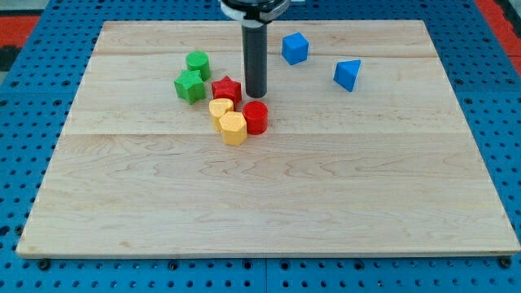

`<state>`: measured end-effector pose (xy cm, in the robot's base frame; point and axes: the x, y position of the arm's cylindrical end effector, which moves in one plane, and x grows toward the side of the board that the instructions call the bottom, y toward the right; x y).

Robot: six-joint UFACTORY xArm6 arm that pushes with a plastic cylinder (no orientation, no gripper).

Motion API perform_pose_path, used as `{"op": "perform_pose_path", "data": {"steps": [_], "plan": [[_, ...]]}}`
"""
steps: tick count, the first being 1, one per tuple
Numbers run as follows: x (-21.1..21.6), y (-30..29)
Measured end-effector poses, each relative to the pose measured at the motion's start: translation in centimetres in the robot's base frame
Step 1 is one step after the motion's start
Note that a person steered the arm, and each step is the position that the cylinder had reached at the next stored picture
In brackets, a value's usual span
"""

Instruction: Move the red circle in between the yellow blocks

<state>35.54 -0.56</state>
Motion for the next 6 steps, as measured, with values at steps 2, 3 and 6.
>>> {"op": "perform_pose_path", "data": {"steps": [2, 3, 6], "plan": [[3.0, -7.1], [4.3, -6.1], [3.3, -0.9]]}}
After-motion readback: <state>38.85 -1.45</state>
